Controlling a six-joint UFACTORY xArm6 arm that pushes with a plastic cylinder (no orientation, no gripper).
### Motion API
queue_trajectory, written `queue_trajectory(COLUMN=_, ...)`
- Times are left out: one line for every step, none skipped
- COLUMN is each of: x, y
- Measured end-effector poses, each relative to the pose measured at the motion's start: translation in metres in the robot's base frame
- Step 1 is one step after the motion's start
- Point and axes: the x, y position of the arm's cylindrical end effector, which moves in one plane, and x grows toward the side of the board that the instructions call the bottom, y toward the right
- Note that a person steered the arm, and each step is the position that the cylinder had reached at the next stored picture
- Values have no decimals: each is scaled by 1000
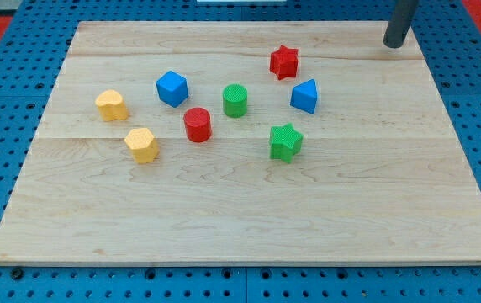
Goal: Push the triangle parallel to the green circle
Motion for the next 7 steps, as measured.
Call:
queue_trajectory(x=0, y=0)
queue_trajectory(x=0, y=0)
queue_trajectory(x=1, y=-1)
queue_trajectory(x=22, y=-18)
queue_trajectory(x=32, y=-43)
queue_trajectory(x=62, y=-84)
queue_trajectory(x=92, y=-127)
